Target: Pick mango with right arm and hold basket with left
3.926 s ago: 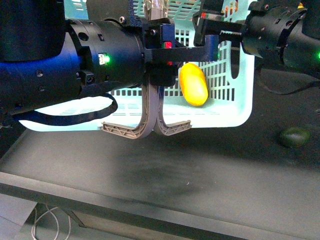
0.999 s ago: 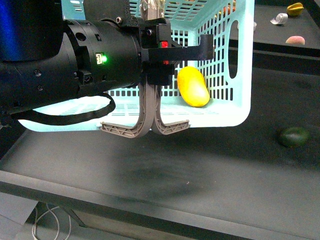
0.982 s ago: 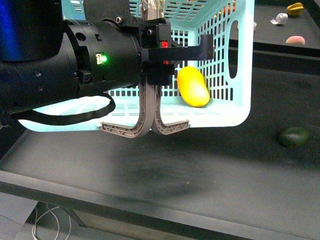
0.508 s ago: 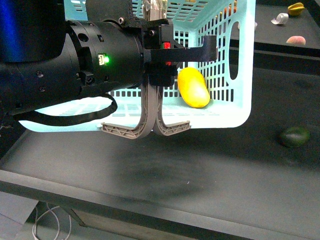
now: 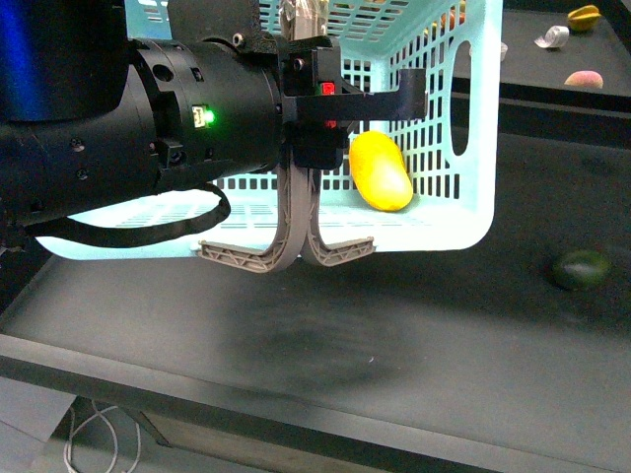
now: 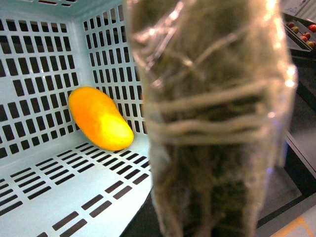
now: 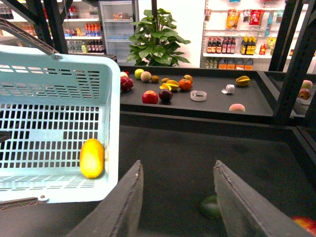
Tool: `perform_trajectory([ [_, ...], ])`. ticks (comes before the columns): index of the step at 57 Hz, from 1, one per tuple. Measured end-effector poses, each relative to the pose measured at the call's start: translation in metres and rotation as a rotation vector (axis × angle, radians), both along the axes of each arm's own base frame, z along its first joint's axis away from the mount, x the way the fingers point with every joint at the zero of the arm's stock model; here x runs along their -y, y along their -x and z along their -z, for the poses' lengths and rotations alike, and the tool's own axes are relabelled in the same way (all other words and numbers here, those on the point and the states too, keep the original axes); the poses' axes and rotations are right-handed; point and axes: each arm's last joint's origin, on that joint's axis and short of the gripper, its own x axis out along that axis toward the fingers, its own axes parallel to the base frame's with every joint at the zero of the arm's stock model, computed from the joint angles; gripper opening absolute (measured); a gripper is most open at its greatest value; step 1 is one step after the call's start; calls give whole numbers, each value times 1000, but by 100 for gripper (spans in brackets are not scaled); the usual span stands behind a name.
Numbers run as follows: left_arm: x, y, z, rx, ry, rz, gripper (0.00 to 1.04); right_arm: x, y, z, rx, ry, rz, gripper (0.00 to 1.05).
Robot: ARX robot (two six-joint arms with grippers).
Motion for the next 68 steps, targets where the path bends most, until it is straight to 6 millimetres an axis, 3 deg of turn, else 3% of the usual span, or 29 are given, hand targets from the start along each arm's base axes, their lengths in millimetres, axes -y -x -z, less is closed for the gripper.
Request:
perform_trajectory([
  [16, 0, 0, 0, 0, 0, 0, 4, 0, 0, 0, 0, -1, 0, 98],
  [28, 0, 0, 0, 0, 0, -2, 4, 0, 0, 0, 0, 0, 0, 96],
  [35, 12, -7, 3, 11, -20, -285, 4, 0, 0, 0, 0, 0, -1, 96],
  [47, 21, -47, -3, 7, 81, -567, 4, 0, 0, 0, 1, 0, 0, 96],
  [68, -1, -126, 9, -193, 418, -811, 4, 0, 0, 0, 1, 0, 0, 96],
])
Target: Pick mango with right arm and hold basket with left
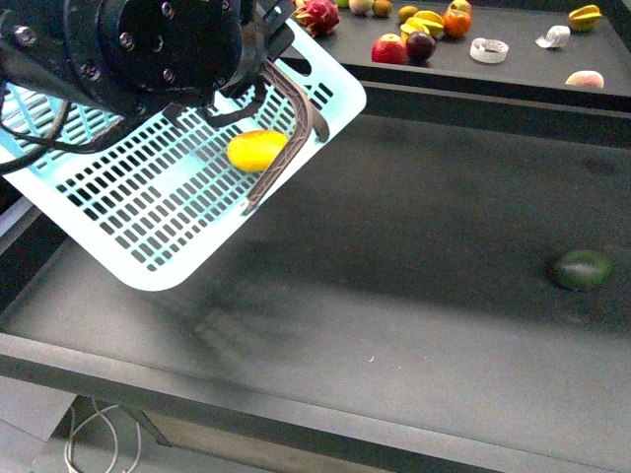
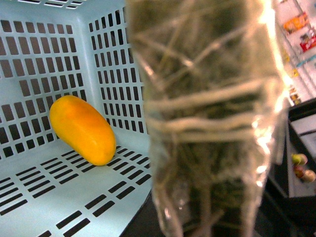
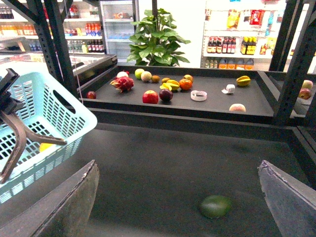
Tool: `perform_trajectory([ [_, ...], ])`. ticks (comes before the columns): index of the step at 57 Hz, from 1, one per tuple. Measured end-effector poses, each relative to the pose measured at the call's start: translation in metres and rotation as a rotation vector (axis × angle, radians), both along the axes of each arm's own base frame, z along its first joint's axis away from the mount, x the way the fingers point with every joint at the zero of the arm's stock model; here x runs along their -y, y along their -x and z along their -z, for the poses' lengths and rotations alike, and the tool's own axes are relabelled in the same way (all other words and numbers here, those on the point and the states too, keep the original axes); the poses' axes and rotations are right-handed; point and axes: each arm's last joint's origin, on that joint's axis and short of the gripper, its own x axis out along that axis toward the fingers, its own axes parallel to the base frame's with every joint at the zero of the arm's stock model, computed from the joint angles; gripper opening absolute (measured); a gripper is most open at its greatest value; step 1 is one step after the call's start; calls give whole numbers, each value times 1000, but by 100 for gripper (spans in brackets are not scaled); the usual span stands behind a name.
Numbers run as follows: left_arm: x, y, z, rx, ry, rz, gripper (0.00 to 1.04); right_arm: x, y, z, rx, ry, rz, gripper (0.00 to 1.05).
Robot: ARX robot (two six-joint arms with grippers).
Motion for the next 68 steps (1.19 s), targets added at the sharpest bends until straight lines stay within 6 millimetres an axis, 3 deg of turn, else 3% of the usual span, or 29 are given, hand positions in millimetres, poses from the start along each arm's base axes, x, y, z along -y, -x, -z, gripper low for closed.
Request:
perform_trajectory([
  [12, -8, -35, 2, -3, 233, -134, 4, 0, 0, 0, 0, 0, 0, 96],
  [24, -29, -70, 27, -8, 404, -267, 4, 0, 0, 0, 0, 0, 0, 96],
  [52, -32, -111, 40, -92, 449, -292, 5, 0, 0, 0, 0, 0, 0, 96],
  [62, -31, -116, 34, -111, 417, -281, 35, 0, 0, 0, 0, 0, 0, 96],
  [68, -33, -110, 41, -127, 387, -286, 64, 0, 0, 0, 0, 0, 0, 96],
])
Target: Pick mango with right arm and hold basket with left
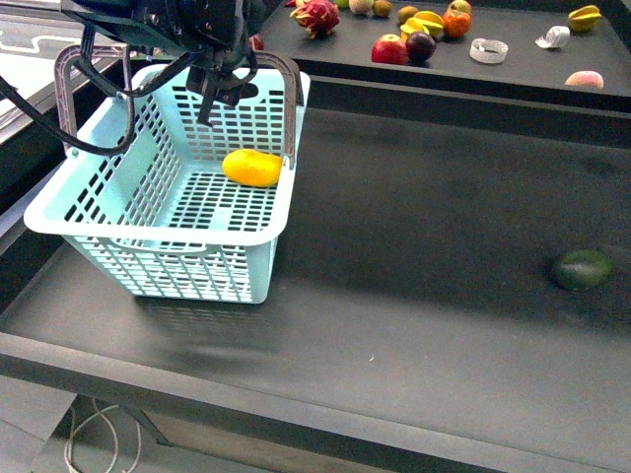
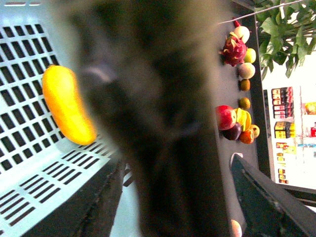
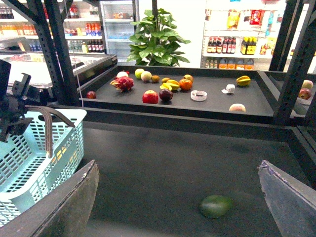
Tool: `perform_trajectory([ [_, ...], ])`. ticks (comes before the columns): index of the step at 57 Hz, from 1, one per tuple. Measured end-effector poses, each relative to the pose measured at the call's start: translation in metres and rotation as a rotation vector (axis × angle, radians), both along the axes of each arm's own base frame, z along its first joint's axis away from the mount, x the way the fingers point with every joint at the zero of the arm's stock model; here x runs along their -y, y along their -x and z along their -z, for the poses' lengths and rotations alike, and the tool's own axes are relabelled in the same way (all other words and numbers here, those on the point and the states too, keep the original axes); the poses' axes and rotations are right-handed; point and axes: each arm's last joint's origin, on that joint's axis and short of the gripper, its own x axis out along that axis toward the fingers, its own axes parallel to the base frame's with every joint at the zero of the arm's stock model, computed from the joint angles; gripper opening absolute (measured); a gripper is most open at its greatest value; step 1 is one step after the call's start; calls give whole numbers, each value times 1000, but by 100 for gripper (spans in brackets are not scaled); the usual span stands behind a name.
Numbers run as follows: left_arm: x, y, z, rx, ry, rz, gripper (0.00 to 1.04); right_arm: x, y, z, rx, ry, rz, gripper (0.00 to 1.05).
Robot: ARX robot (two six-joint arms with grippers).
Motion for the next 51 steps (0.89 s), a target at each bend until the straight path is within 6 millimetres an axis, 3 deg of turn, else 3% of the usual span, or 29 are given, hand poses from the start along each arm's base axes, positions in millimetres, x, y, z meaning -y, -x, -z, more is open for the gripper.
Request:
perform_trajectory([
  [11, -9, 22, 0, -30, -66, 1, 98, 0, 0, 0, 0, 0, 0, 96],
  [25, -21, 65, -49, 48, -192, 20, 97, 0, 0, 0, 0, 0, 0, 96],
  [34, -26, 116, -78, 106, -298, 41, 97, 0, 0, 0, 0, 0, 0, 96],
  [42, -40, 166, -83, 110, -324, 18, 97, 0, 0, 0, 0, 0, 0, 96],
  [51, -71, 212, -79, 76, -332, -65, 97, 0, 0, 0, 0, 0, 0, 96],
])
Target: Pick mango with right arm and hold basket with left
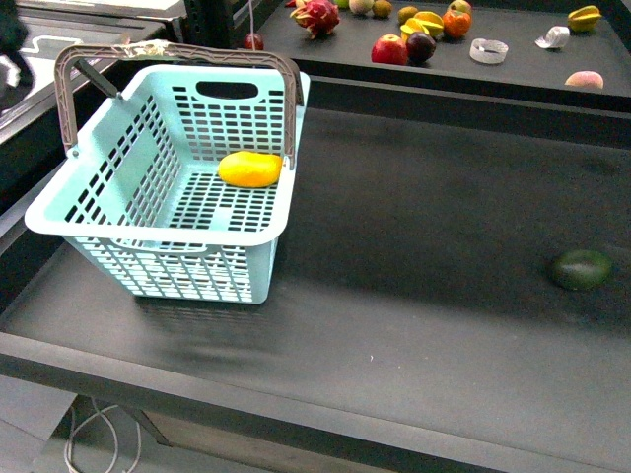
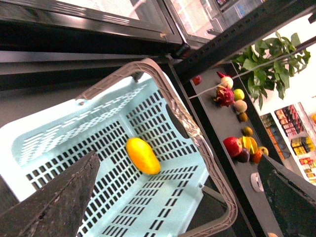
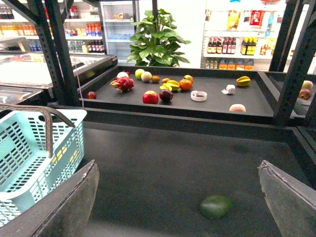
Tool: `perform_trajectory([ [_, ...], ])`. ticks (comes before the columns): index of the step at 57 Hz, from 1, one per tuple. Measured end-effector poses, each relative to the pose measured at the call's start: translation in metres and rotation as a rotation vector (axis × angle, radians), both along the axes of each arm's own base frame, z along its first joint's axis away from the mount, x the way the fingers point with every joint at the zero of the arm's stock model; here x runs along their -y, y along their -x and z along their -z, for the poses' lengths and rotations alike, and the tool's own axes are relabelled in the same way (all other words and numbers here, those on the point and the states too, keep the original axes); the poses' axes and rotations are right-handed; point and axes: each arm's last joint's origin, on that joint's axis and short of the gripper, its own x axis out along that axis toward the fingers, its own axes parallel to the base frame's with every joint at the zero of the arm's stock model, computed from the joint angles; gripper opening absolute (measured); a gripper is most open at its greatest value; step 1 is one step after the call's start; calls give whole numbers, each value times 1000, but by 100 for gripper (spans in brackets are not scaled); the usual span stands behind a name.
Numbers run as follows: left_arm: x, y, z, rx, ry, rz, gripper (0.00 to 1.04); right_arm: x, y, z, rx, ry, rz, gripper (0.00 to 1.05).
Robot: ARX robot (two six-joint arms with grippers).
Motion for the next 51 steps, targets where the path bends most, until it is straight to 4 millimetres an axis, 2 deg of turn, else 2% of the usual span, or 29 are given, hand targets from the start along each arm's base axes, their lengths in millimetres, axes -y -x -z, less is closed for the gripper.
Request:
perform_trajectory([
  [12, -37, 44, 4, -34, 38, -198, 97, 0, 0, 0, 0, 0, 0, 96],
  [28, -39, 46, 5, -32, 52, -194, 96, 0, 0, 0, 0, 0, 0, 96],
  [32, -46, 51, 17, 40, -50, 121, 83, 0, 0, 0, 0, 0, 0, 96],
  [34, -49, 61, 22, 66, -196, 273, 75, 0, 0, 0, 0, 0, 0, 96],
  [37, -51, 75, 21, 114, -415, 403, 65, 0, 0, 0, 0, 0, 0, 96],
  [42, -51, 98, 11, 128, -734, 457, 39, 0, 0, 0, 0, 0, 0, 96],
  [46, -51, 111, 14, 105, -793, 468, 23, 0, 0, 0, 0, 0, 0, 96],
  [49, -51, 124, 15, 91, -820, 475, 7, 0, 0, 0, 0, 0, 0, 96],
  [51, -51, 129, 15, 92, -825, 474, 2, 0, 0, 0, 0, 0, 0, 96],
])
